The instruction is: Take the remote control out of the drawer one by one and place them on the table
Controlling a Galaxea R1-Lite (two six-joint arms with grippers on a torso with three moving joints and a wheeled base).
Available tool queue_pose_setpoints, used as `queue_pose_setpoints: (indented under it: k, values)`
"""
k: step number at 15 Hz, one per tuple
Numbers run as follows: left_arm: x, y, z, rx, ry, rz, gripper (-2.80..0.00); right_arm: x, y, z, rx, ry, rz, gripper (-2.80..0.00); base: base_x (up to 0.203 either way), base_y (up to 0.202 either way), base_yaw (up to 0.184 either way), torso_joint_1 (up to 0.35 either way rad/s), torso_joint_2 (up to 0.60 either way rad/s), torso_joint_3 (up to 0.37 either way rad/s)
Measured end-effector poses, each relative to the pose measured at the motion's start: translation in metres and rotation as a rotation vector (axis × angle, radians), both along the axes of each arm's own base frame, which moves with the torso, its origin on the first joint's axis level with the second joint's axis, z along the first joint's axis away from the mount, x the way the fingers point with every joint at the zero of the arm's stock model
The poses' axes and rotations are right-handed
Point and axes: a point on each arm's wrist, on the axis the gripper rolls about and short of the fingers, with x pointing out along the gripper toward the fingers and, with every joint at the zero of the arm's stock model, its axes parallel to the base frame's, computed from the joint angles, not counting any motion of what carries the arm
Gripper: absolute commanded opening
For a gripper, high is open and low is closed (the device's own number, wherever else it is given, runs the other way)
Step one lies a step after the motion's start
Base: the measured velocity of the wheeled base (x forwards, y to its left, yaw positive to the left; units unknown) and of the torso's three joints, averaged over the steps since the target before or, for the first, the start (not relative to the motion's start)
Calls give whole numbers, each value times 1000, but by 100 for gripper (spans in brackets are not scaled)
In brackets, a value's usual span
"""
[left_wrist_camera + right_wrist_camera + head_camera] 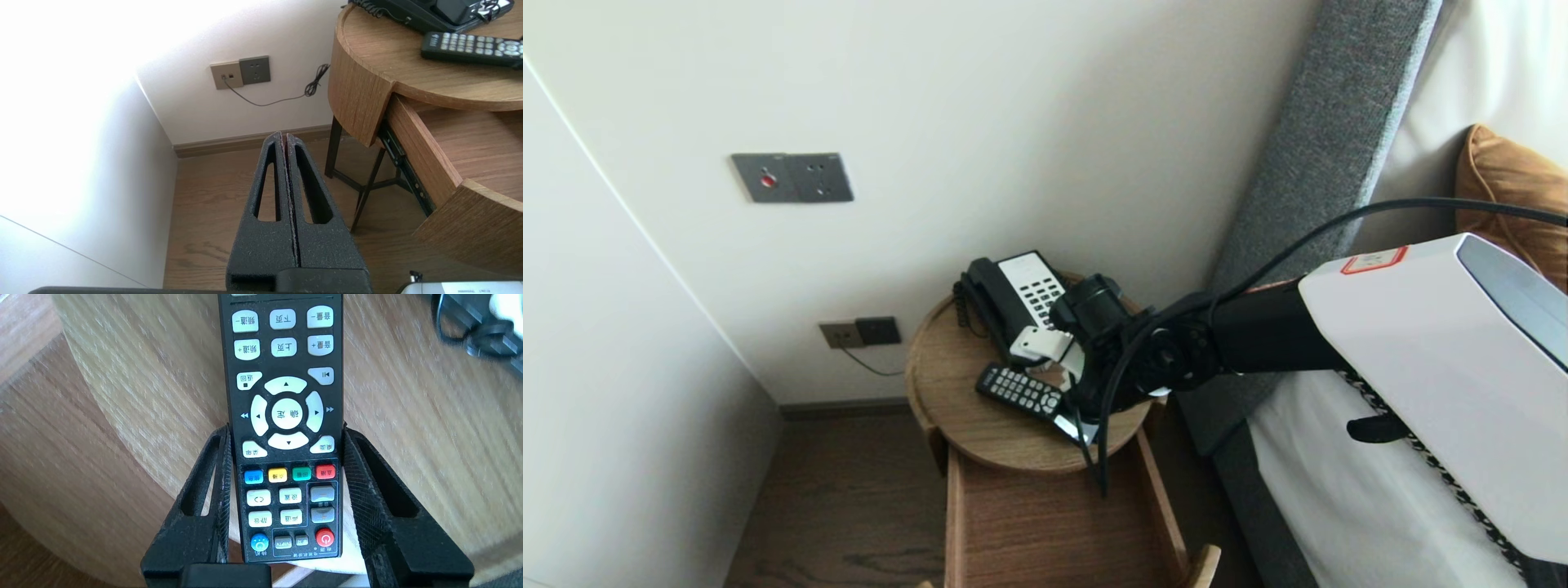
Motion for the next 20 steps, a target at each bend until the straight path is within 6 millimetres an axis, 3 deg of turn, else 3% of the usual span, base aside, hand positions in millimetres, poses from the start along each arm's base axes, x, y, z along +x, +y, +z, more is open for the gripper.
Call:
queue_pose_setpoints:
  k: [20]
  values:
    - [0, 0, 0, 17, -1, 1, -280, 6, 32, -8, 3, 4, 42, -280, 0, 0, 0, 0, 0, 0]
